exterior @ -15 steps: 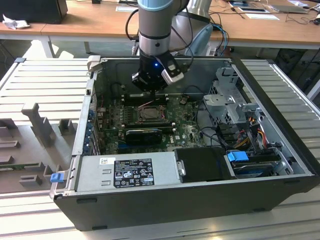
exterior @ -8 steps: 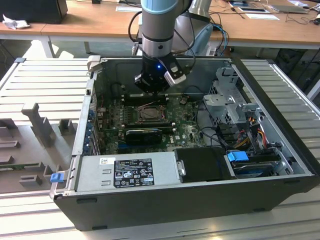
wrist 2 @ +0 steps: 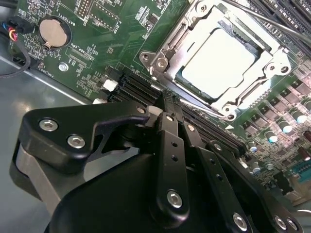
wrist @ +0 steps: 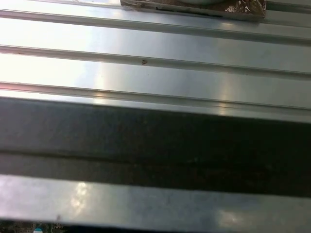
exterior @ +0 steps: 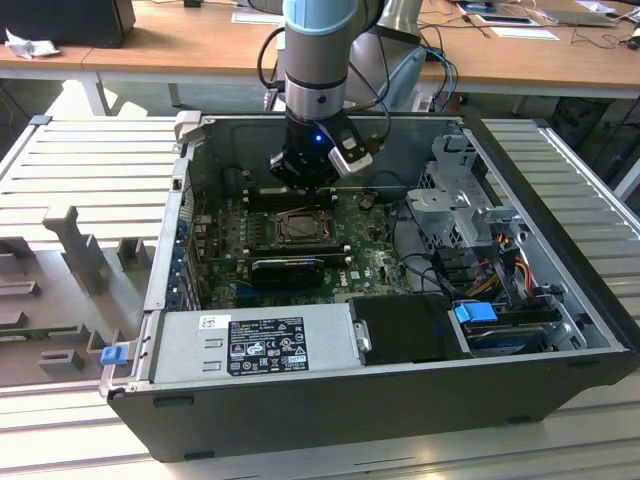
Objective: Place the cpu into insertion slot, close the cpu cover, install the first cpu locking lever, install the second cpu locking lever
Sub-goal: 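Install the first cpu locking lever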
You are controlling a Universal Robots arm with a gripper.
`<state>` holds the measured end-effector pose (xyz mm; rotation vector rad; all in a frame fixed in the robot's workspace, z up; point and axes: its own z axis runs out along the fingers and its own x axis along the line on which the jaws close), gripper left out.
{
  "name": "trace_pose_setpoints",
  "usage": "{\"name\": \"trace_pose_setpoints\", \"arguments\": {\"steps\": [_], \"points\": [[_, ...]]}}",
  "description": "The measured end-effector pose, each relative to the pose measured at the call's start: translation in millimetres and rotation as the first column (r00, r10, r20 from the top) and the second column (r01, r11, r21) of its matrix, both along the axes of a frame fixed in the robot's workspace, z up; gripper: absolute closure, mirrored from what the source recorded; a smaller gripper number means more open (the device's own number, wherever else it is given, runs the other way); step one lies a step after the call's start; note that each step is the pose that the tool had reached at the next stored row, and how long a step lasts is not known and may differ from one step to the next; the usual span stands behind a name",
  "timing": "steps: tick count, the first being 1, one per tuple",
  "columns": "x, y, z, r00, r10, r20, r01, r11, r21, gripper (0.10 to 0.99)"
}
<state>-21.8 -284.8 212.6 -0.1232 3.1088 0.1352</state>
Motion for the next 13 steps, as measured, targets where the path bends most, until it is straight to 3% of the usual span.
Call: {"name": "trace_pose_setpoints", "arguments": {"steps": [10, 13], "points": [[0.0, -0.2, -8.5, 1.0, 0.0, -0.0008, 0.0, 1.0, -0.001, 0.98], [0.1, -0.2, -9.0, 1.0, 0.0, -0.0006, 0.0, 1.0, -0.006, 0.98]]}}
